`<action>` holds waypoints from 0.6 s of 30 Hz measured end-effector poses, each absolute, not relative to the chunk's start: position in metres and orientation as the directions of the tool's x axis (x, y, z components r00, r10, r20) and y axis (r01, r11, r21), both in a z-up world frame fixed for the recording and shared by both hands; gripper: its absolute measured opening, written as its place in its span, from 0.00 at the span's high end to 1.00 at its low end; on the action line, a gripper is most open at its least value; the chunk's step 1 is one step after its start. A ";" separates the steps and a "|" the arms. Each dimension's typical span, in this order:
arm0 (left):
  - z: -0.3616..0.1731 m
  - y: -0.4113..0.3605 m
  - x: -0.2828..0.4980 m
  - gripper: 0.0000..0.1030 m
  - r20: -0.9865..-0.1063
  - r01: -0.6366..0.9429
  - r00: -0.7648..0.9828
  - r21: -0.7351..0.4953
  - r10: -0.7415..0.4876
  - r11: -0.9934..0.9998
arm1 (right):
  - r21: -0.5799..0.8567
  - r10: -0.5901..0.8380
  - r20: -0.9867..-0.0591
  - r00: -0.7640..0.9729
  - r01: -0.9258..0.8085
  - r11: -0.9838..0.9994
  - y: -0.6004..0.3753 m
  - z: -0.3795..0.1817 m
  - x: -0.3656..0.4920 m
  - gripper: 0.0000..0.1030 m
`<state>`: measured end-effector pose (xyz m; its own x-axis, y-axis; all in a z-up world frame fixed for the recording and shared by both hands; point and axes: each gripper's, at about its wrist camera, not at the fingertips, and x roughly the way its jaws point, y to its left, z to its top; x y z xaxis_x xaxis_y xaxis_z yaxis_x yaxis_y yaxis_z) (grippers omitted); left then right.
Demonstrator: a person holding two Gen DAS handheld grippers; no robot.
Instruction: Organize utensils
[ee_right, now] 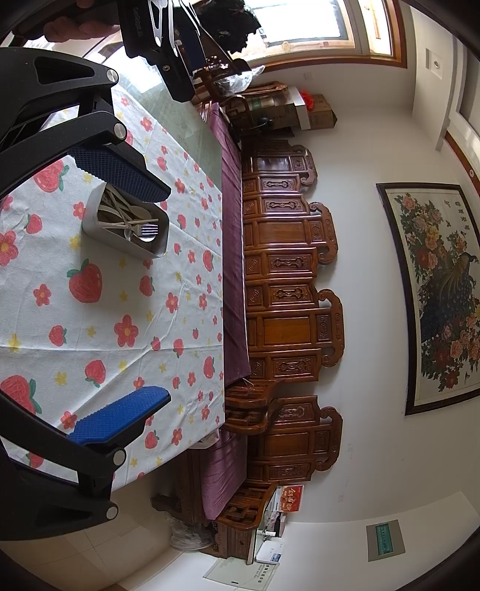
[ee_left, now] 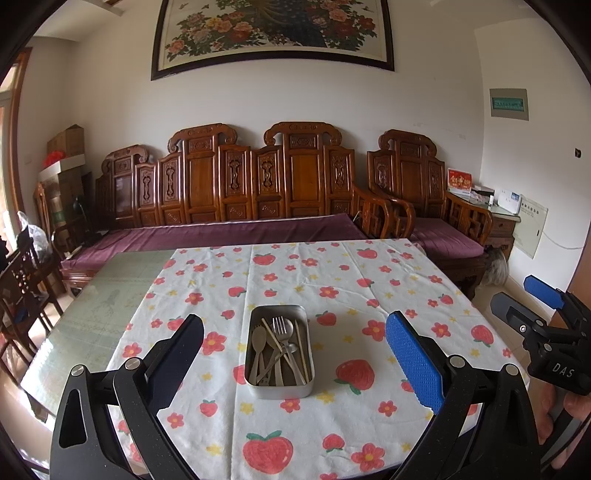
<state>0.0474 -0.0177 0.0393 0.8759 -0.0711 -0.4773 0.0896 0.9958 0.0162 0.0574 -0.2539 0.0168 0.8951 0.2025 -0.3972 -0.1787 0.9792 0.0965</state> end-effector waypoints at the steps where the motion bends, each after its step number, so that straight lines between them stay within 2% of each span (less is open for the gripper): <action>1: 0.039 -0.018 0.047 0.08 -0.478 0.090 0.876 0.016 -0.071 0.996 | 0.097 0.203 -0.397 0.895 -0.179 0.979 -0.254 0.017 0.057 0.02; 18: 0.042 -0.018 0.047 0.08 -0.475 0.089 0.877 0.018 -0.070 0.996 | 0.096 0.203 -0.396 0.896 -0.180 0.979 -0.254 0.017 0.057 0.02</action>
